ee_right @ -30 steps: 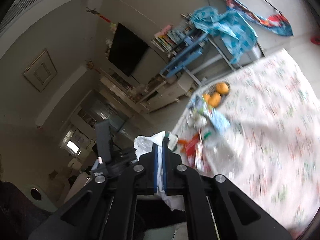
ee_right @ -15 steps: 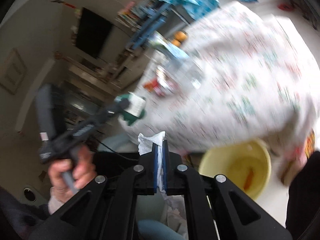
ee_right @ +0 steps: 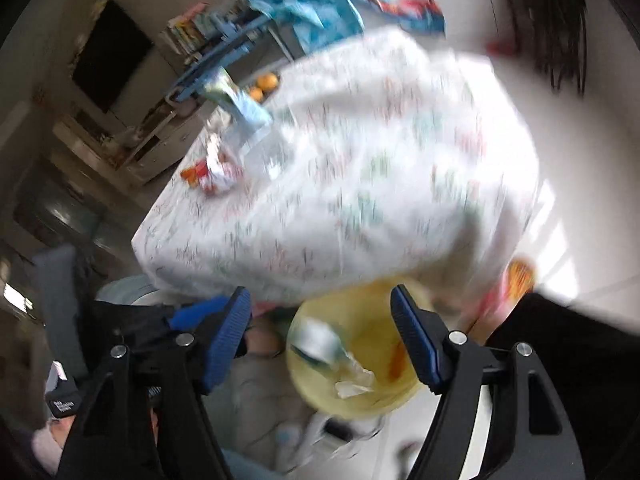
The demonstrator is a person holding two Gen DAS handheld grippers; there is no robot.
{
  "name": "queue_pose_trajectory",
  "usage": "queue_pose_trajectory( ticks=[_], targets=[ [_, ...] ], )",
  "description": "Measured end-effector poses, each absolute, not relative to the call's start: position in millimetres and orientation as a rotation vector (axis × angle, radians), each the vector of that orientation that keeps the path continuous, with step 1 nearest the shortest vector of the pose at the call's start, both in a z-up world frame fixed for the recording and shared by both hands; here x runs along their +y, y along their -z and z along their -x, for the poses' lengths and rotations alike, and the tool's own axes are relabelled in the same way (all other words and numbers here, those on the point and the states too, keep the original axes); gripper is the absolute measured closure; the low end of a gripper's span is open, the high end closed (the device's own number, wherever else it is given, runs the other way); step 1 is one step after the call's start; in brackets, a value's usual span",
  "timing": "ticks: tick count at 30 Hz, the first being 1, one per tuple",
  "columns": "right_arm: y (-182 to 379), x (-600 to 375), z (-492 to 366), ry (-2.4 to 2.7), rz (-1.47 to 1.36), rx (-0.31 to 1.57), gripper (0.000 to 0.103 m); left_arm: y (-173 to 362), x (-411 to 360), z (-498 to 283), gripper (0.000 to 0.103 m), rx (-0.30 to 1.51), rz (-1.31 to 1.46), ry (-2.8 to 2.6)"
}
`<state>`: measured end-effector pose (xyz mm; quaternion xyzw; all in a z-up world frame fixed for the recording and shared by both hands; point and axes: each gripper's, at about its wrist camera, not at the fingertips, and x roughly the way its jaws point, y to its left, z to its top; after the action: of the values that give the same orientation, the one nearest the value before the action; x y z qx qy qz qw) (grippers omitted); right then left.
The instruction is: Collect trash
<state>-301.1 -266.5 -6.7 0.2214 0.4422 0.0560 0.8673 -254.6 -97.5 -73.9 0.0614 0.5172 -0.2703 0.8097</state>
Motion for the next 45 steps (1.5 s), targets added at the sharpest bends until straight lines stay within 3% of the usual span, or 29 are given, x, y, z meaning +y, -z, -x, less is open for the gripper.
queue_pose_trajectory(
  ticks=[5, 9, 17, 21, 23, 45],
  targets=[
    [-18, -258, 257, -0.099, -0.3, 0.848, 0.022, 64, -87, 246, 0.05, 1.066, -0.095, 0.556],
    [-6, -244, 182, -0.096, -0.193, 0.86, 0.021, 51, -67, 226, 0.048, 1.023, -0.053, 0.523],
    [25, -249, 41, -0.07, -0.132, 0.889, 0.016, 4, -18, 149, 0.031, 0.843, -0.002, 0.381],
    [47, -248, 4, -0.048, -0.131, 0.956, 0.016, 3, -7, 105, 0.031, 0.829, 0.02, 0.337],
    [52, -238, -6, -0.056, -0.079, 0.975, 0.007, 7, -5, 92, 0.031, 0.833, 0.028, 0.33],
    [54, -222, -12, -0.054, 0.004, 0.998, 0.006, 43, -11, 31, 0.027, 0.916, 0.073, 0.285]
  ],
)
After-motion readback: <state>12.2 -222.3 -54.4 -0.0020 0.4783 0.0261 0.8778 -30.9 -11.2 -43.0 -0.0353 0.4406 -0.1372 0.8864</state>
